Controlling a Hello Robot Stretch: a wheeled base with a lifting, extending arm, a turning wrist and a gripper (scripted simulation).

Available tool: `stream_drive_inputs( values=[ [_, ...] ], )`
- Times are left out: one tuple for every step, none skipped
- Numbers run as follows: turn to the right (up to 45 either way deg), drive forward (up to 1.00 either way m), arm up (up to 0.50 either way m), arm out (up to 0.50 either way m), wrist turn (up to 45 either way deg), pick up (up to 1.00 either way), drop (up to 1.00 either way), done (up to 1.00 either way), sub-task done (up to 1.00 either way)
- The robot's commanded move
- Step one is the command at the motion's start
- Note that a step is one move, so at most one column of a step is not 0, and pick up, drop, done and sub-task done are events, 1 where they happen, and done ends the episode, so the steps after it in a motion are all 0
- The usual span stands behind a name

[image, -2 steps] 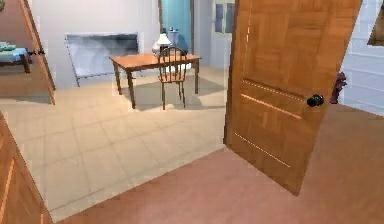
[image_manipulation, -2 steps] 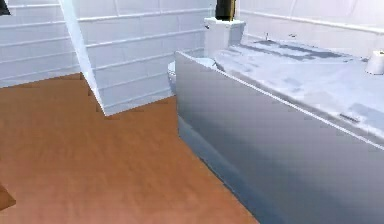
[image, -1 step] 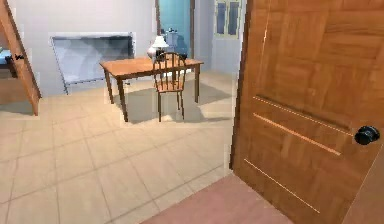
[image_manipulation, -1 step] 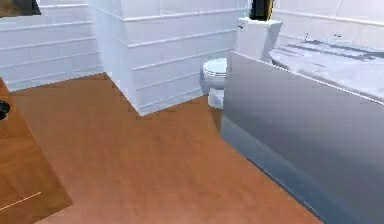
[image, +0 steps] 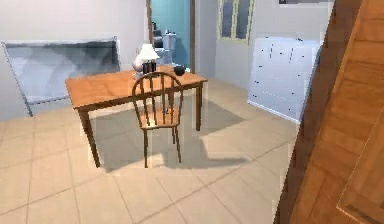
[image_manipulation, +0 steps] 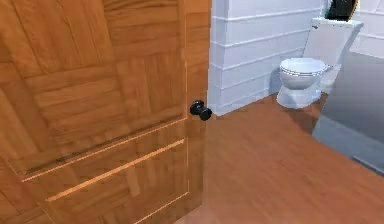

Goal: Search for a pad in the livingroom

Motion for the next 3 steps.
stream_drive_inputs(
  values=[
    [-6.0,0.0,0.0,0.0,0.0,0.0,0.0,0.0,0.0],
    [0.0,0.55,0.0,0.0,0.0,0.0,0.0,0.0,0.0],
    [15.0,0.0,0.0,0.0,0.0,0.0,0.0,0.0,0.0]
  ],
)
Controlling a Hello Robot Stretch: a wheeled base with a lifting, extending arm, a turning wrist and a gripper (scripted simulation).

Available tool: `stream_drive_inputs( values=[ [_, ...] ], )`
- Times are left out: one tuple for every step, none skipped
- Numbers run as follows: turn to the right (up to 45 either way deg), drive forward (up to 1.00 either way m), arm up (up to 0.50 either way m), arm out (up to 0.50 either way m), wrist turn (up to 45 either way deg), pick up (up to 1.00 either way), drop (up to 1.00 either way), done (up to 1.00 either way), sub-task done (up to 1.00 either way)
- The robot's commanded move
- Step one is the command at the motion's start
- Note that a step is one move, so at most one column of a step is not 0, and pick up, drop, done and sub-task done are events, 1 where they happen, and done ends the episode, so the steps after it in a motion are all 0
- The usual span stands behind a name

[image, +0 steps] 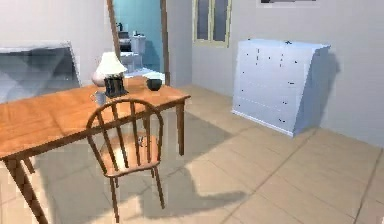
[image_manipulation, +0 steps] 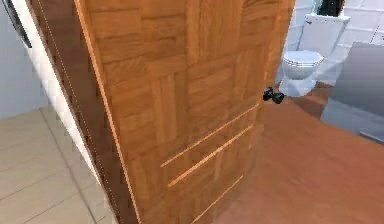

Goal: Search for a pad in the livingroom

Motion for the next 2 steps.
stream_drive_inputs(
  values=[
    [0.0,0.4,0.0,0.0,0.0,0.0,0.0,0.0,0.0],
    [12.0,0.0,0.0,0.0,0.0,0.0,0.0,0.0,0.0]
  ],
)
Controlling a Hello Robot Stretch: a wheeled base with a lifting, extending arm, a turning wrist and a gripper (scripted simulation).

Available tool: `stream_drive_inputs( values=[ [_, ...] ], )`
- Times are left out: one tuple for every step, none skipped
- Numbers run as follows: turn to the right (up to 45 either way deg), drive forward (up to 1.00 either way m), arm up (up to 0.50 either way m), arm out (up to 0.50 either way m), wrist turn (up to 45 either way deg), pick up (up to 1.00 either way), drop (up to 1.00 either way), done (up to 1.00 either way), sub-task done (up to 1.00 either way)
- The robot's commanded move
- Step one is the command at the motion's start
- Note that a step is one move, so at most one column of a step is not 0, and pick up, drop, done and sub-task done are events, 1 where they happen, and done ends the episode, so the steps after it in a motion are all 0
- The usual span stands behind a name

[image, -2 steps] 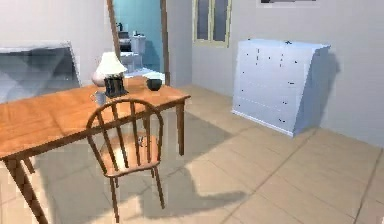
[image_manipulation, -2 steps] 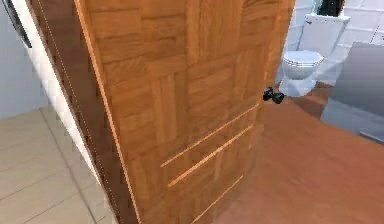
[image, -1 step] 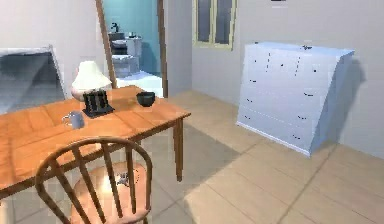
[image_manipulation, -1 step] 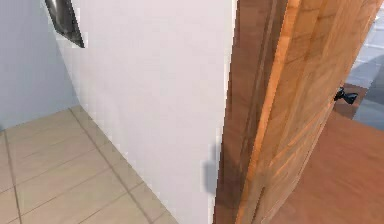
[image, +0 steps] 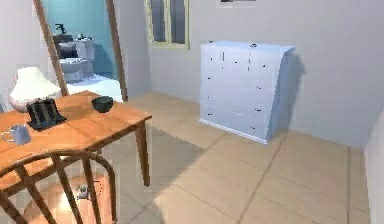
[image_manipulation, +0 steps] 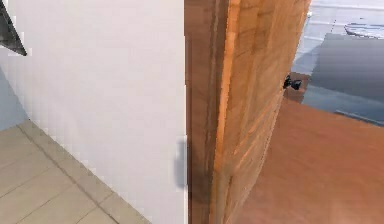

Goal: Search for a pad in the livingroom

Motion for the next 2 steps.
stream_drive_inputs(
  values=[
    [0.0,0.7,0.0,0.0,0.0,0.0,0.0,0.0,0.0],
    [30.0,0.0,0.0,0.0,0.0,0.0,0.0,0.0,0.0]
  ],
)
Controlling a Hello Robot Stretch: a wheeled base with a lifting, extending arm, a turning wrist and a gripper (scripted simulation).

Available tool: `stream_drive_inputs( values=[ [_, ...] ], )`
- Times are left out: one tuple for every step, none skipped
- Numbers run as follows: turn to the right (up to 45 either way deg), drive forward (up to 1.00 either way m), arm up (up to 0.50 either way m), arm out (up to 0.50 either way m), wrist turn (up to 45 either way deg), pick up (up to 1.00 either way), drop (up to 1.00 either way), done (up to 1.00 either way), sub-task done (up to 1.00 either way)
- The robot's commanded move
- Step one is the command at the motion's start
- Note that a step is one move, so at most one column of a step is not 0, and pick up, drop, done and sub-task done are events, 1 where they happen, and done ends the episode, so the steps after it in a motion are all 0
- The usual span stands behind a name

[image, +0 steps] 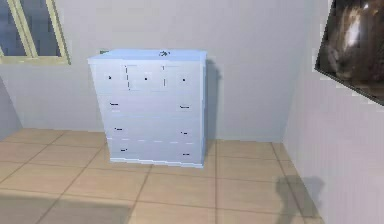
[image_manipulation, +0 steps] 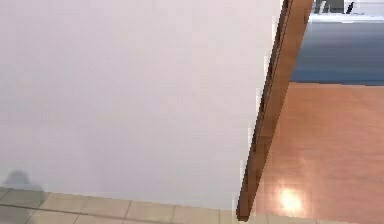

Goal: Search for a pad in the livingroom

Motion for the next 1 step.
stream_drive_inputs(
  values=[
    [0.0,0.05,0.0,0.0,0.0,0.0,0.0,0.0,0.0]
  ],
)
